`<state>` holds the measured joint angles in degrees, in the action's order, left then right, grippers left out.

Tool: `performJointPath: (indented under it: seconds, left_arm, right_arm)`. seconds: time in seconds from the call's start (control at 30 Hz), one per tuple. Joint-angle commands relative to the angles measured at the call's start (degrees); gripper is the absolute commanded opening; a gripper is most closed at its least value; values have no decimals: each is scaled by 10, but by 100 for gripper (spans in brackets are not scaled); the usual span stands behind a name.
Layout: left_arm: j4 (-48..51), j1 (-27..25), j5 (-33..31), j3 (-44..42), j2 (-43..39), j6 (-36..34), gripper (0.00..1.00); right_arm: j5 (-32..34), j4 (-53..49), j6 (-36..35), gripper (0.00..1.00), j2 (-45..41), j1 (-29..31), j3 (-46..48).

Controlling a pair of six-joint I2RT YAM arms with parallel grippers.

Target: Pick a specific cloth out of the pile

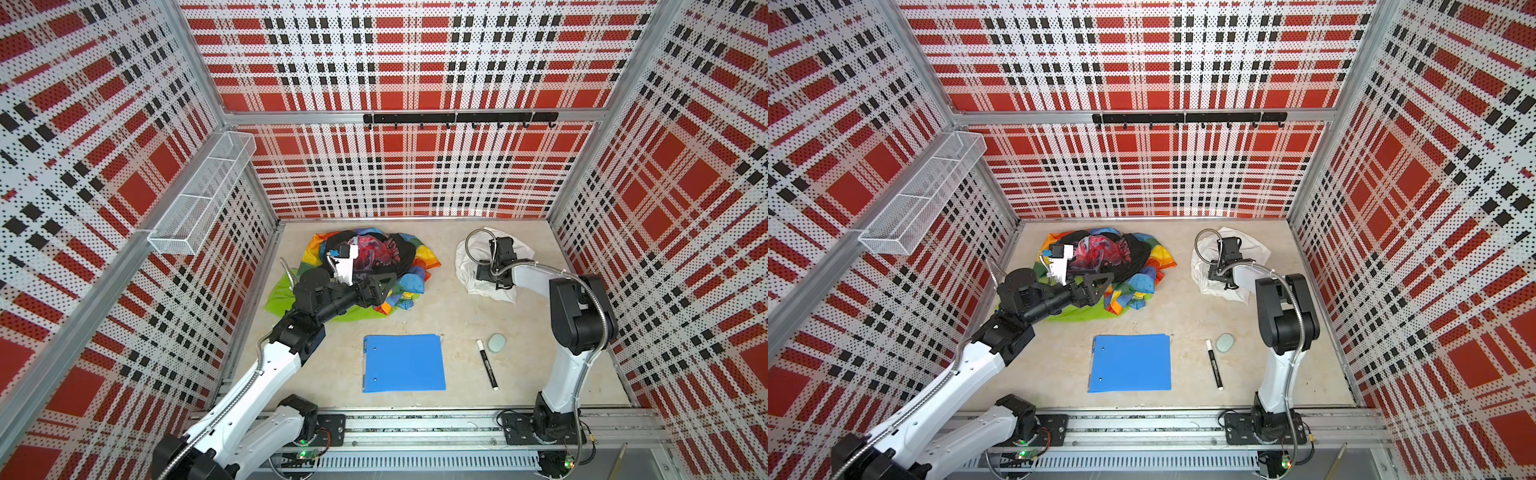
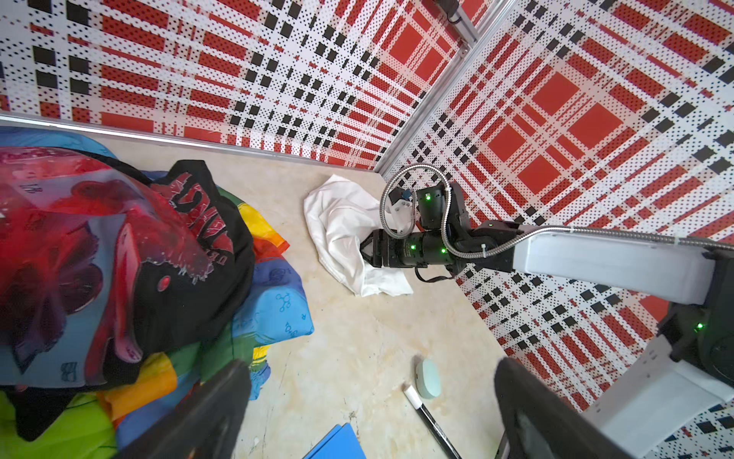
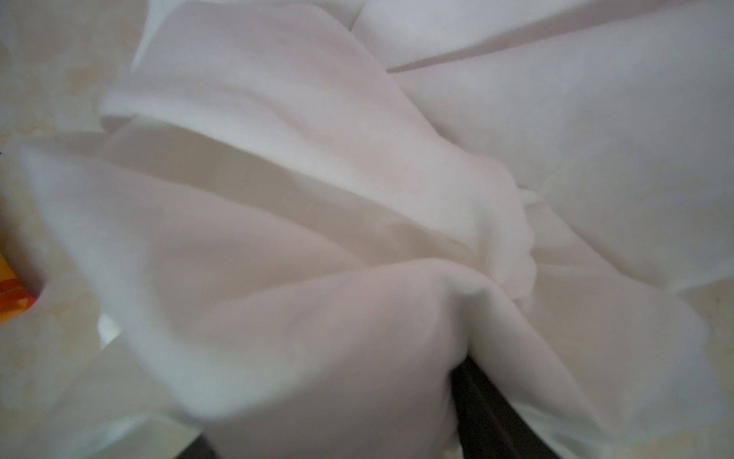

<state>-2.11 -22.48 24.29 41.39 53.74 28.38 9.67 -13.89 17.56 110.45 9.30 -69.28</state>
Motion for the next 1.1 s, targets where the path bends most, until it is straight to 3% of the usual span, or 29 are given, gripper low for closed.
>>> performJointPath:
  seconds: [0.0, 0.37, 0.7, 1.07]
  left_arm:
    - [-7, 7, -3, -11, -13, 4, 99]
    - [-4, 16, -5, -10, -13, -1, 99]
    - [36, 30, -31, 5, -26, -20, 99]
    - [100, 72, -202, 0, -48, -85, 99]
  right_arm:
    - [6, -16, -13, 69, 1, -3, -9]
    - [18, -34, -27, 75, -87, -3, -11]
    - [-33, -39, -45, 80, -238, -2, 34]
    - [-164, -43, -53, 96, -418, 2, 114]
